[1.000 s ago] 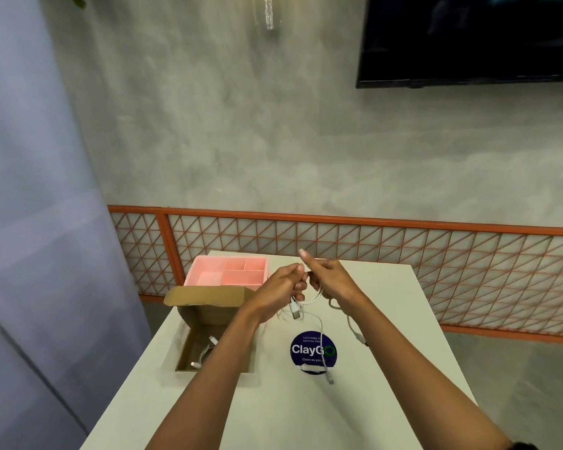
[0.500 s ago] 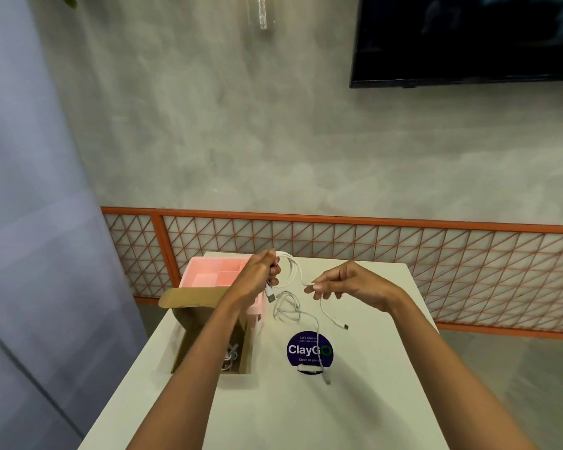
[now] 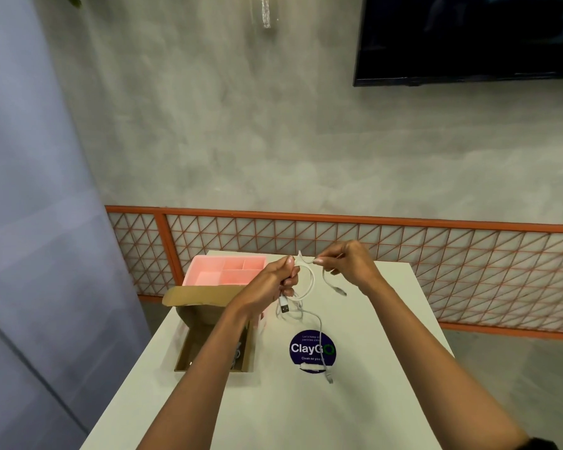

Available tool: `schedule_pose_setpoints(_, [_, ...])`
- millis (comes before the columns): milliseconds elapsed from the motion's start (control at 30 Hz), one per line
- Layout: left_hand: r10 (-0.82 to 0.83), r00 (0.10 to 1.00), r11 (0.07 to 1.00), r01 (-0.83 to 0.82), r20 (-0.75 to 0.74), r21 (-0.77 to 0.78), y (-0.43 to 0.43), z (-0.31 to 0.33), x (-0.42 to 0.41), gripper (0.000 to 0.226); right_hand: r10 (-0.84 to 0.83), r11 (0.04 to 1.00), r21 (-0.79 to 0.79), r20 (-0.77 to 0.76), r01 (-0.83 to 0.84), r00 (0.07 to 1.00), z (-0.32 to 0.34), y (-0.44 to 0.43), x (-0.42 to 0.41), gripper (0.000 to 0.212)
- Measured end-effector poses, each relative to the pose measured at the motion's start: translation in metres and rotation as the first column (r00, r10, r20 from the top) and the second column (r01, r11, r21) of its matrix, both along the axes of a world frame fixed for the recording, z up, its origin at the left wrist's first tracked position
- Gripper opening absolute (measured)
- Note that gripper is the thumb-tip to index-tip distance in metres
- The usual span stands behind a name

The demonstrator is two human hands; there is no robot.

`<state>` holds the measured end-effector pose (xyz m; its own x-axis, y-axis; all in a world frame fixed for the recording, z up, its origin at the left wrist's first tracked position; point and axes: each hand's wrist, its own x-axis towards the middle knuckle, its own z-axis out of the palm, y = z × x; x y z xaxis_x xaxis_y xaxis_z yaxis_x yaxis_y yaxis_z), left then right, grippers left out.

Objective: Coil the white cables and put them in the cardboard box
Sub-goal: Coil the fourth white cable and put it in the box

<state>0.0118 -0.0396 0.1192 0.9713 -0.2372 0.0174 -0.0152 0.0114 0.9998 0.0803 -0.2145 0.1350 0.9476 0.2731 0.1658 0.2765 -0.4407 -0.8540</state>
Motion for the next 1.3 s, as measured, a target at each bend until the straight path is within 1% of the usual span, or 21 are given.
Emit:
schedule_pose_setpoints(67, [-0.002,1.0,1.0,0.002,0.009,0.013,-0.001,0.0,0.0,0.031,-0.047,0.985,0.164,-0.077,0.059,0.996,-0.004,0.004,0.0,0.018])
schedule_pose_setpoints(100, [0.0,1.0,1.0,0.0,0.012,0.021,-0.002,0.0,0.001,0.031,-0.052,0.96,0.266,-0.136,0.087,0.989,-0.004,0.006,-0.001,0.019])
schedule_pose_setpoints(167, [0.01,1.0,0.999,-0.011,0.018,0.031,-0.002,0.0,0.002,0.031,-0.003,0.879,0.46,-0.258,0.125,0.966,-0.003,0.01,-0.003,0.02])
schedule_pose_setpoints(233, [0.014,1.0,0.999,-0.015,0.021,0.04,-0.001,-0.001,0.002,0.03,0.096,0.756,0.631,-0.369,0.173,0.924,-0.003,0.013,-0.004,0.017])
schedule_pose_setpoints(300, [0.015,1.0,0.999,-0.017,0.025,0.052,0.0,-0.002,0.001,0.03,0.195,0.652,0.725,-0.446,0.224,0.874,-0.002,0.014,-0.006,0.011])
schedule_pose_setpoints(367, [0.026,0.999,0.998,-0.027,0.027,0.058,0.0,-0.004,0.001,0.03,0.257,0.597,0.755,-0.499,0.27,0.828,-0.002,0.015,-0.009,0.009])
schedule_pose_setpoints(400, [0.033,0.999,0.998,-0.034,0.028,0.055,0.001,-0.005,0.002,0.03,0.278,0.586,0.758,-0.521,0.287,0.807,-0.003,0.016,-0.01,0.01])
schedule_pose_setpoints(433, [0.041,0.999,0.998,-0.042,0.032,0.052,0.0,-0.006,0.002,0.029,0.286,0.596,0.746,-0.542,0.296,0.791,-0.004,0.017,-0.011,0.01])
schedule_pose_setpoints(467, [0.05,0.998,0.997,-0.052,0.038,0.05,0.0,-0.007,0.003,0.029,0.281,0.632,0.718,-0.564,0.292,0.776,-0.004,0.017,-0.012,0.01])
schedule_pose_setpoints(567, [0.074,0.995,0.994,-0.078,0.064,0.074,0.0,-0.007,0.004,0.032,0.212,0.808,0.546,-0.62,0.222,0.755,-0.006,0.02,-0.017,0.009])
schedule_pose_setpoints(633, [0.103,0.991,0.988,-0.112,0.091,0.105,0.0,-0.007,0.004,0.033,0.182,0.887,0.442,-0.604,0.136,0.776,-0.005,0.019,-0.02,0.007])
schedule_pose_setpoints(767, [0.2,0.968,0.965,-0.222,0.151,0.141,0.0,-0.014,0.009,0.031,0.16,0.959,0.284,-0.5,-0.014,0.851,0.002,0.018,-0.026,0.017])
schedule_pose_setpoints(833, [0.243,0.953,0.953,-0.269,0.182,0.138,0.0,-0.018,0.012,0.033,0.148,0.975,0.217,-0.461,-0.051,0.875,0.006,0.018,-0.029,0.024])
schedule_pose_setpoints(967, [0.269,0.932,0.939,-0.31,0.242,0.147,0.001,-0.021,0.014,0.029,0.202,0.97,0.211,-0.409,-0.123,0.89,0.01,0.019,-0.033,0.026])
schedule_pose_setpoints(1000, [0.272,0.929,0.937,-0.315,0.252,0.15,0.001,-0.02,0.015,0.028,0.22,0.966,0.215,-0.382,-0.145,0.898,0.01,0.019,-0.034,0.024])
schedule_pose_setpoints(1100, [0.289,0.922,0.932,-0.333,0.258,0.145,0.001,-0.02,0.019,0.029,0.302,0.934,0.287,-0.319,-0.213,0.898,0.005,0.02,-0.033,0.006])
schedule_pose_setpoints(1133, [0.292,0.922,0.932,-0.334,0.256,0.14,0.001,-0.021,0.019,0.03,0.32,0.926,0.302,-0.315,-0.225,0.894,0.004,0.019,-0.032,0.002])
schedule_pose_setpoints(1200, [0.291,0.922,0.935,-0.331,0.255,0.128,0.002,-0.022,0.02,0.031,0.343,0.924,0.291,-0.34,-0.249,0.875,0.003,0.019,-0.029,0.003])
schedule_pose_setpoints(1300, [0.29,0.923,0.938,-0.327,0.252,0.116,0.002,-0.022,0.02,0.032,0.388,0.909,0.306,-0.371,-0.284,0.843,-0.004,0.019,-0.025,0.013])
